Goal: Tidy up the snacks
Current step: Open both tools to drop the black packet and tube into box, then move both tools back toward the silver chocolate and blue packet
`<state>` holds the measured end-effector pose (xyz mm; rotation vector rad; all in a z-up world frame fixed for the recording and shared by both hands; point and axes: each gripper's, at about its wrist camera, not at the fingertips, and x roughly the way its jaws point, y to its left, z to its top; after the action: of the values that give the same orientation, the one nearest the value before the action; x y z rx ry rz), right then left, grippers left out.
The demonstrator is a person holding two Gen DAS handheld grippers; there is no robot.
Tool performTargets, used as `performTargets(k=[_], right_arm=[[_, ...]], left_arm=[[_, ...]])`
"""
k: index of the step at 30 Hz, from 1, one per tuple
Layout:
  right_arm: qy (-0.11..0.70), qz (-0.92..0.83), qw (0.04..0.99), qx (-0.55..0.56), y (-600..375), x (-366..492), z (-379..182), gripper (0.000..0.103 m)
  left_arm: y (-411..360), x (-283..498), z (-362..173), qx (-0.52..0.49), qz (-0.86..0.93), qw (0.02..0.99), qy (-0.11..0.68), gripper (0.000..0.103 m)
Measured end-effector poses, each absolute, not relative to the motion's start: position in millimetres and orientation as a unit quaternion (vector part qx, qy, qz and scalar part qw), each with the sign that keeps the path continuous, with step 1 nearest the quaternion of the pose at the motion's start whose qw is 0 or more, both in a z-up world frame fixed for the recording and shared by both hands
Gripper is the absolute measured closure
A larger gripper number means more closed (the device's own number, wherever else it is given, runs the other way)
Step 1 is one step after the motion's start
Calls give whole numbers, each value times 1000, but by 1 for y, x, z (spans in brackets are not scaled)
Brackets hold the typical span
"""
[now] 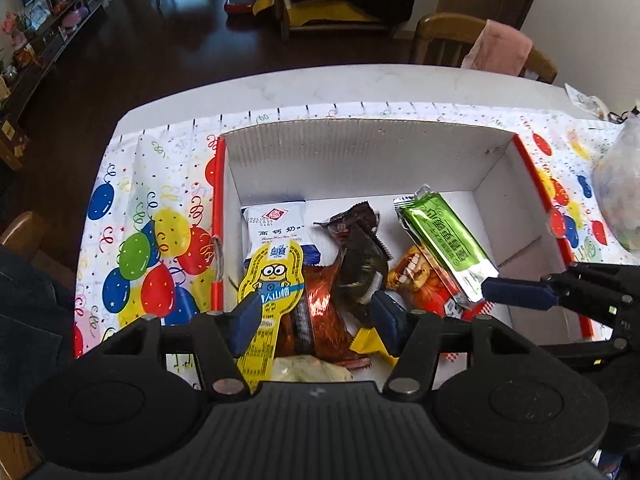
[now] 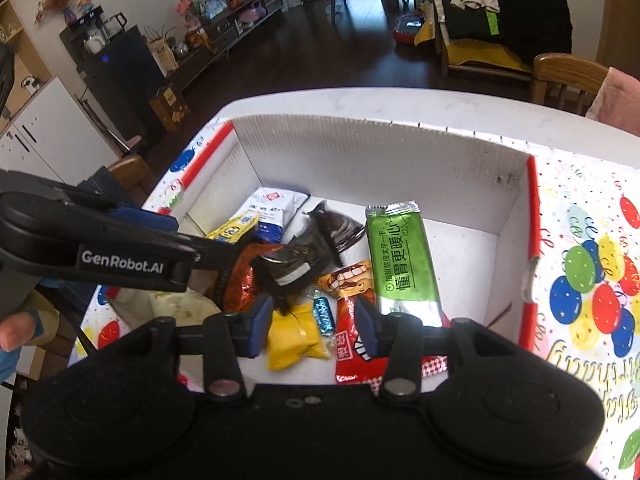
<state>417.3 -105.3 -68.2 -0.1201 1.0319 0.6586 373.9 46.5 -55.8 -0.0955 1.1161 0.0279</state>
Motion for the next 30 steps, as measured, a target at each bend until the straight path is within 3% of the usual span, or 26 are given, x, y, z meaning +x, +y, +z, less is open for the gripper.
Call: performTargets(k=[19,30], right_arm=[[408,322,853,-39,-112,337,-14,26],[372,336,863,-63,-114,288,-7,11]], left_arm=[[54,272,-6,-41,-18,890,454,41],[64,221,1,-49,-22,902,429,31]])
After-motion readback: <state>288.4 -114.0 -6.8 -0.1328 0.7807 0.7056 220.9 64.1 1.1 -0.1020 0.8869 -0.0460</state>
